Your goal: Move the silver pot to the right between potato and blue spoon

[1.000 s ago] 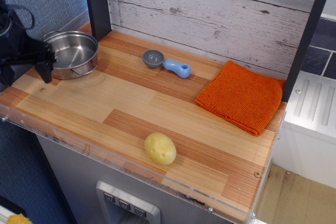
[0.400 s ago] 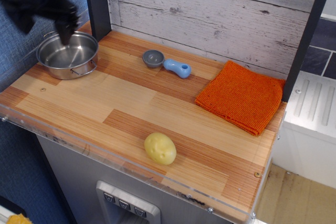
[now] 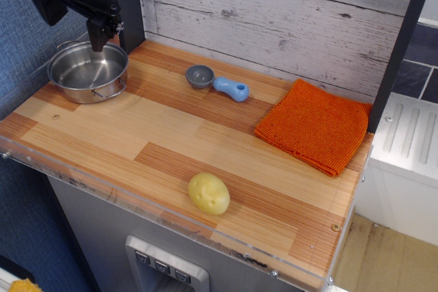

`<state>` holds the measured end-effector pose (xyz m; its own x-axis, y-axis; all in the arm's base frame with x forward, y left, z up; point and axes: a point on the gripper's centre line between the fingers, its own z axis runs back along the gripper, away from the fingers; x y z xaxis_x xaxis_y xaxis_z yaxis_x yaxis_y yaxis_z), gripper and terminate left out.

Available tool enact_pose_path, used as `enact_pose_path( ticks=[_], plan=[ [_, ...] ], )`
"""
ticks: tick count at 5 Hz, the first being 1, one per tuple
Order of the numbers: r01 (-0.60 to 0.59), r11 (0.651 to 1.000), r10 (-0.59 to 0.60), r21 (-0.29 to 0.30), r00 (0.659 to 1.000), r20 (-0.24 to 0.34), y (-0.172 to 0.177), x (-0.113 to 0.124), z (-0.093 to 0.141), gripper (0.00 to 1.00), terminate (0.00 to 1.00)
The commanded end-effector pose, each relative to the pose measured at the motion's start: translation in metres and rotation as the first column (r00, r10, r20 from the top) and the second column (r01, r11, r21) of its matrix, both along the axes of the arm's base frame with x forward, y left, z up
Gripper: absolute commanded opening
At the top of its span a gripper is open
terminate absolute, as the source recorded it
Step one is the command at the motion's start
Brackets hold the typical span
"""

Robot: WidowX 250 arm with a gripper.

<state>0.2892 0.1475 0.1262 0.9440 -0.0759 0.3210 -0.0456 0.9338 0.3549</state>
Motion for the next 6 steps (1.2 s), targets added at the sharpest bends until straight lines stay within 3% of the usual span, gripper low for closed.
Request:
enact_pose_path(
  ticks=[1, 4, 6],
  plan=[
    [-0.032, 0.999, 0.031, 0.009, 0.997, 0.064, 0.003, 0.019, -0.022, 1.0, 0.0],
    [-0.093, 0.991, 0.103, -0.101, 0.99, 0.101, 0.008, 0.073, -0.05, 1.0, 0.0],
    [-0.154, 0.978, 0.164, -0.14, 0.985, 0.062, 0.02, 0.073, -0.077, 1.0, 0.0]
  ],
)
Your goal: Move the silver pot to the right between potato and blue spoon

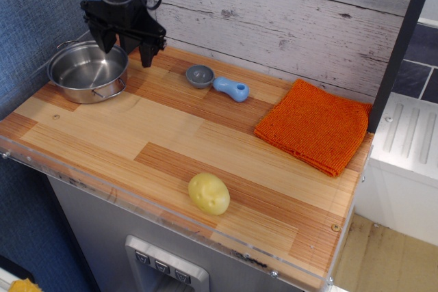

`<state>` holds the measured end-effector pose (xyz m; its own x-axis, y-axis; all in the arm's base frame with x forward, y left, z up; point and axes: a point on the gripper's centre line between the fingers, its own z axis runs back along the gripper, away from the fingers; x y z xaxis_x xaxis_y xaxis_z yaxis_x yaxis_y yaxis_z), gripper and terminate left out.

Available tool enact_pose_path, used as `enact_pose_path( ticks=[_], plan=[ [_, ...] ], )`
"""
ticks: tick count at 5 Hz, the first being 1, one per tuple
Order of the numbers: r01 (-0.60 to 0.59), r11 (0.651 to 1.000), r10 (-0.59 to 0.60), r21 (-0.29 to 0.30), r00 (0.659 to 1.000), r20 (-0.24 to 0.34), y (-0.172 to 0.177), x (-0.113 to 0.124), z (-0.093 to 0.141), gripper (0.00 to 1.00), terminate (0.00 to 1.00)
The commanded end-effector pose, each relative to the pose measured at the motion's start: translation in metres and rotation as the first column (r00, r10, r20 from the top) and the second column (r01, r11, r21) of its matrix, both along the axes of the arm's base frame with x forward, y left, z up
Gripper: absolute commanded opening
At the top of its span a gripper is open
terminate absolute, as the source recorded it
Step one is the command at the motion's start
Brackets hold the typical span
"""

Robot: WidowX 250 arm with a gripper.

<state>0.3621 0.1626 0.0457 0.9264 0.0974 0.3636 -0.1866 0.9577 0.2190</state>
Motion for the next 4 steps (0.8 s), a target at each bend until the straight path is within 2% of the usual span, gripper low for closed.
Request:
enact_pose_path(
  ticks=[1, 2, 4],
  plan=[
    [-0.05, 0.999, 0.05, -0.012, 0.999, 0.002, 0.003, -0.006, -0.009, 1.0, 0.0],
    [-0.065, 0.998, 0.065, -0.02, 0.998, 0.001, -0.002, -0.009, -0.018, 0.0, 0.0],
    [-0.112, 0.994, 0.112, 0.021, 0.993, -0.024, -0.006, -0.021, -0.022, 0.0, 0.0]
  ],
)
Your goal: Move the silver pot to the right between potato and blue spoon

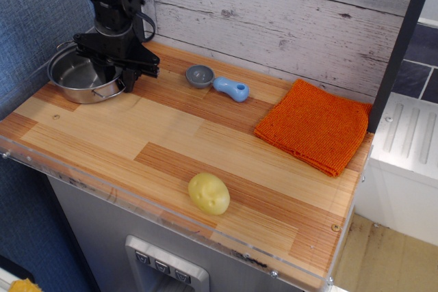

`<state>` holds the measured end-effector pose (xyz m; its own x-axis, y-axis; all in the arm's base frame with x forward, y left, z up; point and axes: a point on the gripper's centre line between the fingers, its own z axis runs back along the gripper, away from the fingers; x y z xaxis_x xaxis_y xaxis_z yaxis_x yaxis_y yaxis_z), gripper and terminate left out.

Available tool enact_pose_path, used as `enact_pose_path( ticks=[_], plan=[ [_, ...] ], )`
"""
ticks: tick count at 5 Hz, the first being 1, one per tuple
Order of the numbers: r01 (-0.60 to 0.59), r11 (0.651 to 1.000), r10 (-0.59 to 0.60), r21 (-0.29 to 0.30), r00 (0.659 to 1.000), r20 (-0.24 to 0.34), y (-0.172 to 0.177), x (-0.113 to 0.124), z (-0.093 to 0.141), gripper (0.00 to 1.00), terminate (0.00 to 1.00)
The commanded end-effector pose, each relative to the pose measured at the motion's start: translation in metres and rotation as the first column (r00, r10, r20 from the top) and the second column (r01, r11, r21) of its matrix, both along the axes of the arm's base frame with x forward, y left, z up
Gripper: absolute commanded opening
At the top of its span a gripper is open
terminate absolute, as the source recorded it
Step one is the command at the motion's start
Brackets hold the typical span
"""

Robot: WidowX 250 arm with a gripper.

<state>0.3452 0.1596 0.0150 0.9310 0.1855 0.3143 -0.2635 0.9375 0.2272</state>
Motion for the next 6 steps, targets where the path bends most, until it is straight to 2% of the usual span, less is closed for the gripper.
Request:
enact_pose_path(
  ticks=[1, 3, 4, 5, 6],
  plan=[
    [-0.018, 1.0, 0.017, 0.02, 1.0, 0.024, -0.008, -0.004, 0.009, 0.0, 0.0],
    [-0.031, 0.999, 0.031, 0.006, 0.998, 0.057, -0.009, -0.009, 0.016, 0.0, 0.0],
    [-0.036, 0.999, 0.032, 0.04, 0.995, 0.094, -0.004, -0.016, 0.037, 0.0, 0.0],
    [-0.015, 0.997, 0.005, 0.071, 0.991, 0.134, -0.015, -0.02, 0.063, 0.0, 0.0],
    [0.049, 0.997, -0.058, 0.064, 0.985, 0.163, -0.045, -0.027, 0.075, 0.0, 0.0]
  ],
)
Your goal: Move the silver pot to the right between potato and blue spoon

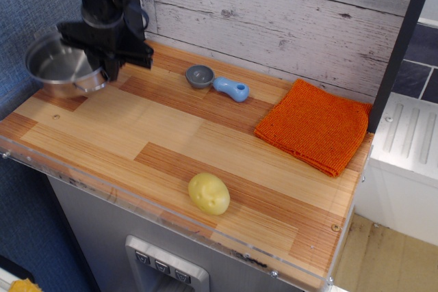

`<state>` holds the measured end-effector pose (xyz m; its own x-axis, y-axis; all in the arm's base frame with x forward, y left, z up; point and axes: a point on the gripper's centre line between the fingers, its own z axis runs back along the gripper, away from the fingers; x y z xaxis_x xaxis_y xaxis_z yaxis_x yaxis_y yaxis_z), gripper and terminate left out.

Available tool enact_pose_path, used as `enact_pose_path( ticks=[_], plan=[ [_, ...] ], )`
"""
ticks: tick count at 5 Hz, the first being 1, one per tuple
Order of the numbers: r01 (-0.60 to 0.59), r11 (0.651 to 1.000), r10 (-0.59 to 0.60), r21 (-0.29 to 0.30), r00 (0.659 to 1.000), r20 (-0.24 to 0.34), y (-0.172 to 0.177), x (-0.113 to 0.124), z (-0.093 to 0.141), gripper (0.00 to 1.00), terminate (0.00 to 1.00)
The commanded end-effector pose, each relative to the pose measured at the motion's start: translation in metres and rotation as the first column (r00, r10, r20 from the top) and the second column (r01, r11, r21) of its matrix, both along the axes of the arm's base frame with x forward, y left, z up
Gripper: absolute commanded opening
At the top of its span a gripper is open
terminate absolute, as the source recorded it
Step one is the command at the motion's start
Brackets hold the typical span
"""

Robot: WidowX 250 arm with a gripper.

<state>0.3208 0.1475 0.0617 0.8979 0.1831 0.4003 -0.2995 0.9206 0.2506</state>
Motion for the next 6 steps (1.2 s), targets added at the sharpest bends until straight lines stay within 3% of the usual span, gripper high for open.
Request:
enact_pose_path(
  ticks=[1, 3, 6],
  plan=[
    [0.143, 0.99, -0.143, 0.012, 0.986, 0.084, -0.062, -0.012, 0.034, 0.0, 0.0],
    [0.231, 0.973, -0.229, -0.016, 0.97, 0.077, -0.1, -0.028, 0.025, 0.0, 0.0],
    [0.307, 0.951, -0.307, -0.03, 0.952, 0.004, -0.138, -0.018, -0.017, 0.0, 0.0]
  ],
)
